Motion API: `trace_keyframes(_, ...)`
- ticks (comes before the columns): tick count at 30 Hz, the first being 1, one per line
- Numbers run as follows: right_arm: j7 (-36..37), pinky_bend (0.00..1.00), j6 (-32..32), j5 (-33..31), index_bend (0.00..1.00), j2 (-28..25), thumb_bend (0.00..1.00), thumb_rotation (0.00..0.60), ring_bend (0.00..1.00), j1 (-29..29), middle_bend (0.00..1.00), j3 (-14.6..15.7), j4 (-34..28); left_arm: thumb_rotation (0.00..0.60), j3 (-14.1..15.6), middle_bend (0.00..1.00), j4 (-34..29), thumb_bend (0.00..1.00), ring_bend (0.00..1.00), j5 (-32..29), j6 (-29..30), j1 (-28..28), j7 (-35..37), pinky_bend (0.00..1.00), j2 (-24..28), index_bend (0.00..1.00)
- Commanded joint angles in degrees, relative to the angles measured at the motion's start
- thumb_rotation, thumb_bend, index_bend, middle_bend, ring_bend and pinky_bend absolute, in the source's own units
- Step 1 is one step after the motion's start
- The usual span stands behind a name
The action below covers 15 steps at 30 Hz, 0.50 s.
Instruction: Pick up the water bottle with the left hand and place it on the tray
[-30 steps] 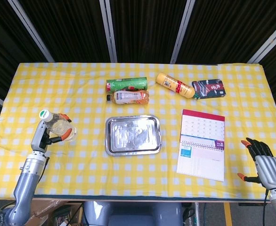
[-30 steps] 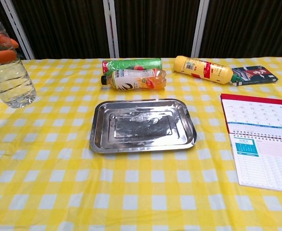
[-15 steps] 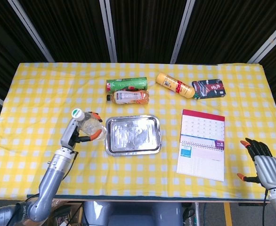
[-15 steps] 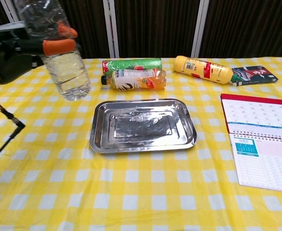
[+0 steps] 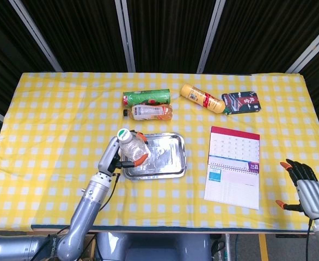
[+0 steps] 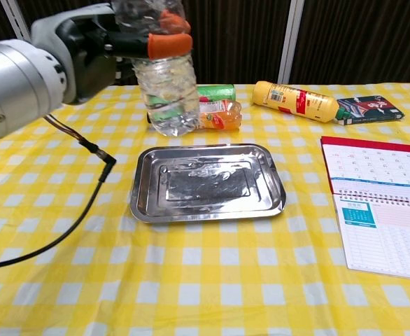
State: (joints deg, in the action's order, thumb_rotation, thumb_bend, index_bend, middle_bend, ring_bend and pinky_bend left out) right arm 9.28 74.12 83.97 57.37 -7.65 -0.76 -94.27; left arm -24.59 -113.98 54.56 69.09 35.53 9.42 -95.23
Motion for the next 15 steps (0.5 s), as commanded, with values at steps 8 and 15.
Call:
trace_keyframes(8,-1.21,0.00,-0.47,-0.18,0.13,0.35,0.16,0.600,0.00,-0.17,0.07,0.11,-0.39,0.600,-0.70,0.77,-9.60,0.51,0.22,0.79,3.12,-11.94,3.47,0.08,20.81,0.77)
trace_keyframes(15,-1.53,0.00,-0.87,-0.26,0.13,0.58,0.16,0.600,0.00,-0.37,0.07,0.14,-0.46,0.600,-1.39,0.77,-6.22,0.51,0.22,4.27,0.67,-18.66,15.98,0.08,31.01,0.77)
